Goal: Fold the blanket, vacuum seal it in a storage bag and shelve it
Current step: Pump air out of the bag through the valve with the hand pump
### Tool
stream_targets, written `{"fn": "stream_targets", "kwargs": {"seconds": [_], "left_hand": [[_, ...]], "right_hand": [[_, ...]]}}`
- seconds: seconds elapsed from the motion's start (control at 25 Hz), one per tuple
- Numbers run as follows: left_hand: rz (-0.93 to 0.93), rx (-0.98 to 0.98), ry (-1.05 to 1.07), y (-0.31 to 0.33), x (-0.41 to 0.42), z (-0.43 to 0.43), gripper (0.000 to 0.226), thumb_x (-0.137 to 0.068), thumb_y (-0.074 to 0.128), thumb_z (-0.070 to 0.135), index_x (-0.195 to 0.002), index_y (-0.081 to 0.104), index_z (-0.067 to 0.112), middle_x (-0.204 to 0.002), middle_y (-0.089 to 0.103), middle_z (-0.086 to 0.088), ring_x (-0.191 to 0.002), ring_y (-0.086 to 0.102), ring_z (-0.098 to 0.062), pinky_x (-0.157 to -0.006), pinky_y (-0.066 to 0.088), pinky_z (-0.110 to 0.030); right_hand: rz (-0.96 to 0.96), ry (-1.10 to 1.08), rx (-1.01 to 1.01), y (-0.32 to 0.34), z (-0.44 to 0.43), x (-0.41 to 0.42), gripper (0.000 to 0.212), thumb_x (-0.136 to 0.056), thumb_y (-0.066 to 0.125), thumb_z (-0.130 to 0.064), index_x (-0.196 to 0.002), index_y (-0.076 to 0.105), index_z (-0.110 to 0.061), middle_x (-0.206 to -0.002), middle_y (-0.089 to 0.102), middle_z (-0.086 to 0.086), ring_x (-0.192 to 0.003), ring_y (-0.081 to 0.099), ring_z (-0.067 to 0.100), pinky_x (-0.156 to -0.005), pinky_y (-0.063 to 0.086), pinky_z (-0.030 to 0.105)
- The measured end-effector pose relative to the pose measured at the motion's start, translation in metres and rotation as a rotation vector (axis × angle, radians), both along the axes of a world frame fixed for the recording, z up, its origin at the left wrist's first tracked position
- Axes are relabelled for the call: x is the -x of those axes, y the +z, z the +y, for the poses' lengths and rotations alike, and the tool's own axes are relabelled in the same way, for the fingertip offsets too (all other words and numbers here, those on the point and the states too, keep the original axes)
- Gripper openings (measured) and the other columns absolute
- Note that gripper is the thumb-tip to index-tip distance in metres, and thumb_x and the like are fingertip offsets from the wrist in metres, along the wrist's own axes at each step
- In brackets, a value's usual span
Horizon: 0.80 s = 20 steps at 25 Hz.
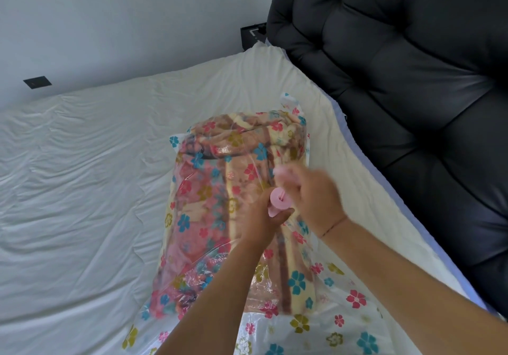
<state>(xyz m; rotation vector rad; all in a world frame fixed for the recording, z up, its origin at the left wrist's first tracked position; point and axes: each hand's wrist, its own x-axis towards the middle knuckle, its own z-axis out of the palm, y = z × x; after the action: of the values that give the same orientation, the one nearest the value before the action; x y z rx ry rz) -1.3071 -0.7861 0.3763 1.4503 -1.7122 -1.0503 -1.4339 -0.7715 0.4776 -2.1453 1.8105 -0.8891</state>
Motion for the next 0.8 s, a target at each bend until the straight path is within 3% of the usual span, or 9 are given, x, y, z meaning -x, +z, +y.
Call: {"fn": "stream_targets", "kwargs": {"seconds": [0.08, 0.16, 0.24, 0.32, 0.4, 0.48, 0.68, 0.72, 0.8], "left_hand": [[-0.003, 0.026, 0.002, 0.002, 0.003, 0.004, 0.034, -0.076, 0.074, 0.025, -0.108, 0.063, 0.021, -0.091, 0.067, 0.012, -0.082, 0.061, -0.003, -0.07, 0.048, -0.027], [0.028, 0.027, 0.01, 0.004, 0.002, 0.001, 0.04, -0.076, 0.073, 0.032, -0.114, 0.061, 0.025, -0.1, 0.067, 0.013, -0.09, 0.062, -0.005, -0.076, 0.049, -0.023], [0.041, 0.005, -0.011, 0.003, 0.0, -0.004, 0.044, -0.078, 0.073, 0.036, -0.118, 0.058, 0.029, -0.106, 0.067, 0.012, -0.098, 0.061, -0.008, -0.083, 0.048, -0.022], [0.021, -0.001, -0.014, 0.002, 0.0, -0.002, 0.043, -0.077, 0.073, 0.035, -0.117, 0.058, 0.03, -0.105, 0.067, 0.011, -0.097, 0.061, -0.009, -0.083, 0.048, -0.024], [0.009, 0.003, -0.005, 0.001, 0.001, 0.002, 0.037, -0.075, 0.071, 0.031, -0.11, 0.061, 0.029, -0.097, 0.067, 0.013, -0.091, 0.062, -0.006, -0.078, 0.05, -0.025], [0.017, 0.022, -0.007, -0.001, 0.001, 0.004, 0.031, -0.077, 0.072, 0.027, -0.106, 0.062, 0.026, -0.091, 0.066, 0.015, -0.084, 0.061, 0.0, -0.072, 0.049, -0.023], [0.029, 0.01, -0.019, 0.002, -0.002, -0.003, 0.04, -0.078, 0.074, 0.033, -0.112, 0.055, 0.036, -0.105, 0.067, 0.01, -0.097, 0.061, -0.009, -0.084, 0.048, -0.023], [0.028, 0.004, -0.019, 0.002, -0.002, -0.001, 0.038, -0.077, 0.074, 0.033, -0.111, 0.056, 0.034, -0.103, 0.067, 0.011, -0.095, 0.061, -0.009, -0.081, 0.049, -0.024], [0.0, 0.01, -0.025, 0.001, 0.001, 0.003, 0.032, -0.077, 0.073, 0.031, -0.106, 0.061, 0.025, -0.092, 0.066, 0.015, -0.084, 0.061, -0.004, -0.071, 0.046, -0.023]], "right_hand": [[0.141, 0.036, -0.32, -0.017, 0.006, -0.003, 0.047, -0.097, 0.036, -0.052, -0.121, 0.058, -0.018, -0.089, 0.066, 0.006, -0.086, 0.062, 0.027, -0.073, 0.048, 0.033], [-0.02, 0.031, -0.122, 0.005, -0.005, 0.007, 0.045, -0.094, 0.041, -0.054, -0.111, 0.064, -0.019, -0.078, 0.066, 0.002, -0.073, 0.062, 0.022, -0.065, 0.049, 0.032], [-0.175, -0.026, 0.281, 0.037, -0.012, 0.013, 0.039, -0.094, 0.045, -0.049, -0.09, 0.065, -0.016, -0.062, 0.057, -0.007, -0.055, 0.054, 0.012, -0.052, 0.045, 0.023], [-0.189, -0.029, 0.377, 0.037, -0.01, 0.015, 0.039, -0.096, 0.043, -0.047, -0.091, 0.065, -0.016, -0.062, 0.055, -0.01, -0.054, 0.052, 0.009, -0.05, 0.043, 0.02], [-0.004, -0.002, 0.038, -0.006, 0.002, 0.002, 0.045, -0.098, 0.036, -0.051, -0.11, 0.063, -0.018, -0.079, 0.064, 0.0, -0.074, 0.061, 0.023, -0.064, 0.05, 0.034], [0.11, 0.035, -0.252, -0.021, 0.007, -0.004, 0.042, -0.098, 0.038, -0.049, -0.119, 0.06, -0.02, -0.087, 0.064, 0.003, -0.086, 0.06, 0.029, -0.073, 0.047, 0.034], [-0.181, -0.036, 0.366, 0.037, -0.01, 0.012, 0.053, -0.095, 0.036, -0.054, -0.091, 0.067, -0.011, -0.06, 0.056, -0.001, -0.053, 0.05, 0.019, -0.049, 0.04, 0.029], [-0.17, -0.064, 0.314, 0.031, -0.004, 0.008, 0.058, -0.096, 0.031, -0.057, -0.095, 0.066, -0.011, -0.064, 0.057, 0.0, -0.057, 0.052, 0.021, -0.051, 0.041, 0.031], [0.007, -0.048, -0.077, -0.007, 0.01, -0.006, 0.063, -0.097, 0.022, -0.059, -0.114, 0.061, -0.013, -0.078, 0.06, 0.001, -0.077, 0.059, 0.028, -0.064, 0.042, 0.031]]}}
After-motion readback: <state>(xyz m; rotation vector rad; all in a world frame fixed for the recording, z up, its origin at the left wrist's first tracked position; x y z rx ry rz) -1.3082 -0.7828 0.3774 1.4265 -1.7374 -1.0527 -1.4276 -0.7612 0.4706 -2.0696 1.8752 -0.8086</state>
